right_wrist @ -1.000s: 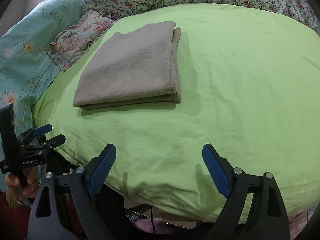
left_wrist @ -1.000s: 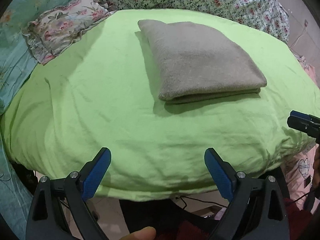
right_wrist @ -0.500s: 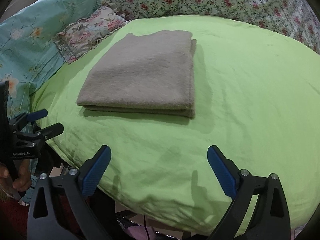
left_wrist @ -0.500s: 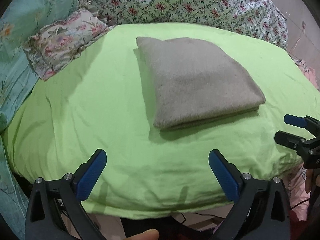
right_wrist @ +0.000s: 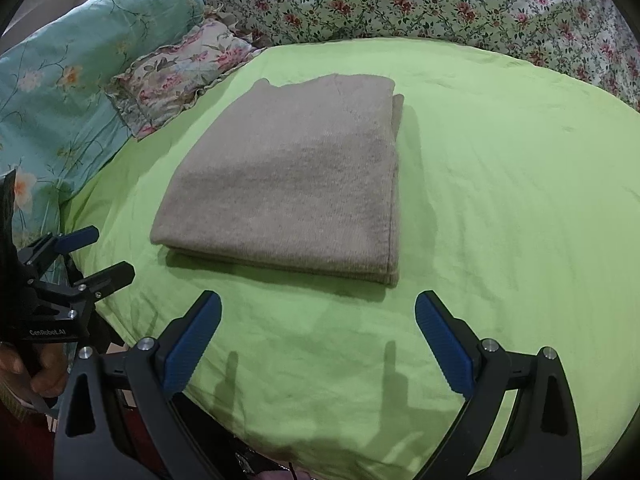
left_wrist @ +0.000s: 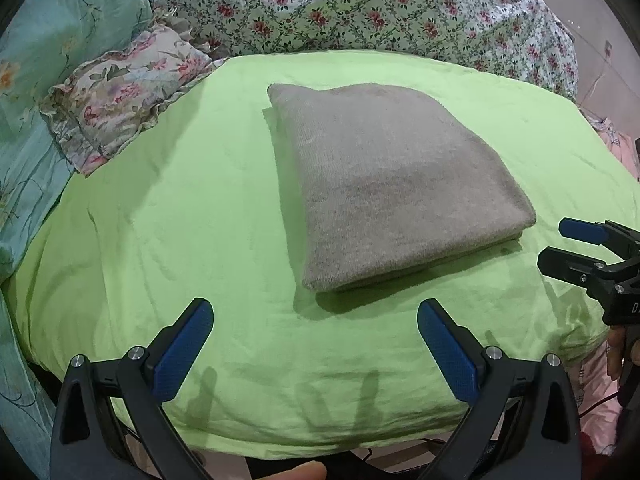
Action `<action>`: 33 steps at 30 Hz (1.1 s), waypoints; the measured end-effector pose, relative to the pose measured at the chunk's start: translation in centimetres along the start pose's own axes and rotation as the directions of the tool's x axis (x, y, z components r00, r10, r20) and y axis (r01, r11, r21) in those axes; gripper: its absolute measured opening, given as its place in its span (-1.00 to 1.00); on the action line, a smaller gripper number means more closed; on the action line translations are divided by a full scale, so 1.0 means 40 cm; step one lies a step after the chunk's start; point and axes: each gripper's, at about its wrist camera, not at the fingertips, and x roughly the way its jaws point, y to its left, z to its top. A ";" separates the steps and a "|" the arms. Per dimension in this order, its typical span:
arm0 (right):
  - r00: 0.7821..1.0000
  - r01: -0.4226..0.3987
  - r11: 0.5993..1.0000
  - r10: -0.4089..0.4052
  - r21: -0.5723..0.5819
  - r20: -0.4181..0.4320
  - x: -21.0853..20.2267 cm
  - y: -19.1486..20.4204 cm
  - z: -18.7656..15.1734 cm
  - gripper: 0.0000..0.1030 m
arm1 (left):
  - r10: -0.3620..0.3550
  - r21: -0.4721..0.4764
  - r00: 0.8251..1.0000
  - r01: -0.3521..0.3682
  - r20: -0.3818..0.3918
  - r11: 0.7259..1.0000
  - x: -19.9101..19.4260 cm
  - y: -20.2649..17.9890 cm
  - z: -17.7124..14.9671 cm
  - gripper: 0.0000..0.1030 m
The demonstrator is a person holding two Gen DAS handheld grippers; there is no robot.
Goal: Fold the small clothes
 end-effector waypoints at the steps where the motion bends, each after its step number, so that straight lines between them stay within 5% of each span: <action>1: 1.000 -0.002 1.000 0.002 -0.003 0.001 0.001 0.001 0.006 0.90 | 0.003 0.003 1.000 -0.003 -0.003 1.000 0.003 -0.002 0.005 0.99; 14: 1.000 -0.013 1.000 0.013 0.009 -0.020 0.031 -0.014 0.069 0.91 | 0.059 0.024 0.998 -0.059 -0.009 0.998 0.018 -0.022 0.059 0.99; 33: 1.000 -0.013 1.000 0.013 0.020 -0.008 0.043 -0.025 0.130 0.91 | 0.046 -0.004 0.999 -0.046 -0.008 0.999 0.049 -0.024 0.122 0.99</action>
